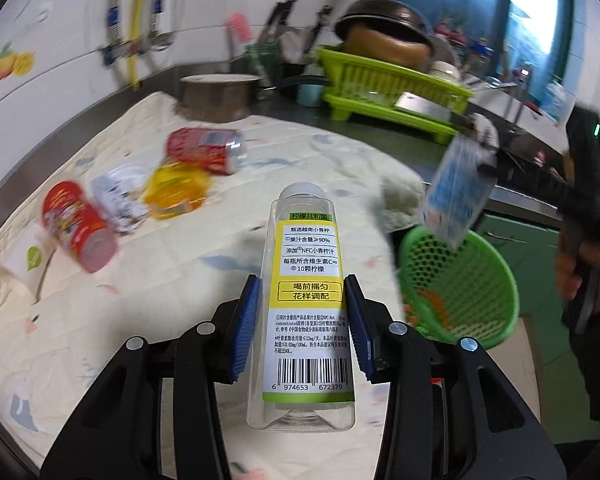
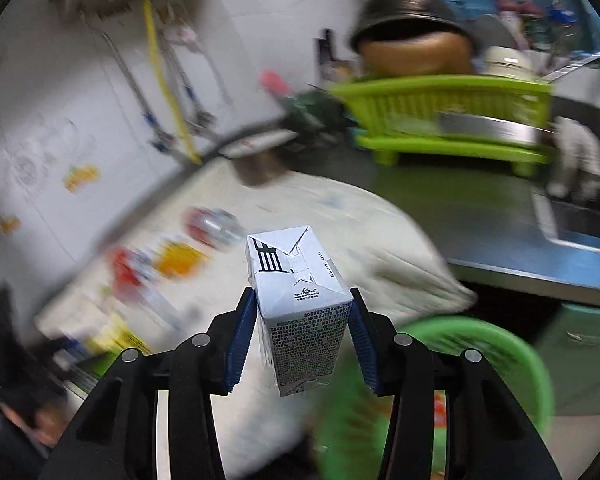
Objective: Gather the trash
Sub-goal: 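Drop the milk carton in the basket with right tool while left drops the bottle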
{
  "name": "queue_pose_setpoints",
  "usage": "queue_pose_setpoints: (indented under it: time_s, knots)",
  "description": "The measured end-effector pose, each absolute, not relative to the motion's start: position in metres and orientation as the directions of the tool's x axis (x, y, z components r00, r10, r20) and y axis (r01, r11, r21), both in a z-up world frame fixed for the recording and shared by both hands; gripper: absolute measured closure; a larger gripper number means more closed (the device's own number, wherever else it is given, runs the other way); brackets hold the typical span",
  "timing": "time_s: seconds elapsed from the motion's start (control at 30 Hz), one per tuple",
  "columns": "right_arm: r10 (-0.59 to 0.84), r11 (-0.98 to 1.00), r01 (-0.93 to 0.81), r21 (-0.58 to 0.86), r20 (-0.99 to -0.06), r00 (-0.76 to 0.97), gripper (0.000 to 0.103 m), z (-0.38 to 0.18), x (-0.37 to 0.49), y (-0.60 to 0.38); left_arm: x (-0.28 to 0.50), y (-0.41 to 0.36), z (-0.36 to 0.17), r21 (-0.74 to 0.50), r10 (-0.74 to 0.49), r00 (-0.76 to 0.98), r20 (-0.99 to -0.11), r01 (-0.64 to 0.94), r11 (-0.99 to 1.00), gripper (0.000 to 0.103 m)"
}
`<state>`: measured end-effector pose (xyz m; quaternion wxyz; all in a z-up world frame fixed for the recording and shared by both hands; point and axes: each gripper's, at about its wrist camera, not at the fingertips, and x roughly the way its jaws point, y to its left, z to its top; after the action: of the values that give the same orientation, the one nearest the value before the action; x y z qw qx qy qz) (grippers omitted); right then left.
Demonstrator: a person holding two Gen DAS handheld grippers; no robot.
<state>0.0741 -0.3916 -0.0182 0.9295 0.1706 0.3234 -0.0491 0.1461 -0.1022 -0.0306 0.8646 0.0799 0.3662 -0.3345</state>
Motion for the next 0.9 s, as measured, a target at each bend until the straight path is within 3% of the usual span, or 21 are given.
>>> queue_pose_setpoints:
  time_s: [0.2, 0.37, 0.63, 0.9]
  knots:
    - [-0.125, 0.934, 0.331, 0.133, -0.746, 0.654, 0.058, -0.084, 0.032, -0.419, 0.121, -0.152, -0.029, -0.109, -0.567, 0.447, -0.691, 0.712, 0.694, 0.061]
    - [-0.143, 0.919, 0.379, 0.111, -0.802, 0.580, 0.058, -0.130, 0.015, -0.438, 0.106, -0.199, -0.041, -0.134, -0.596, 0.374, -0.711, 0.760, 0.636, 0.061]
    - [-0.141, 0.891, 0.431, 0.144, -0.814, 0.564, 0.058, -0.150, -0.006, -0.457, 0.095, -0.265, -0.067, -0.165, -0.601, 0.278, -0.750, 0.801, 0.576, 0.061]
    - [-0.166, 0.877, 0.453, 0.161, -0.783, 0.599, 0.046, -0.130, -0.032, -0.463, 0.095, -0.315, -0.101, -0.216, -0.586, 0.193, -0.787, 0.803, 0.555, 0.061]
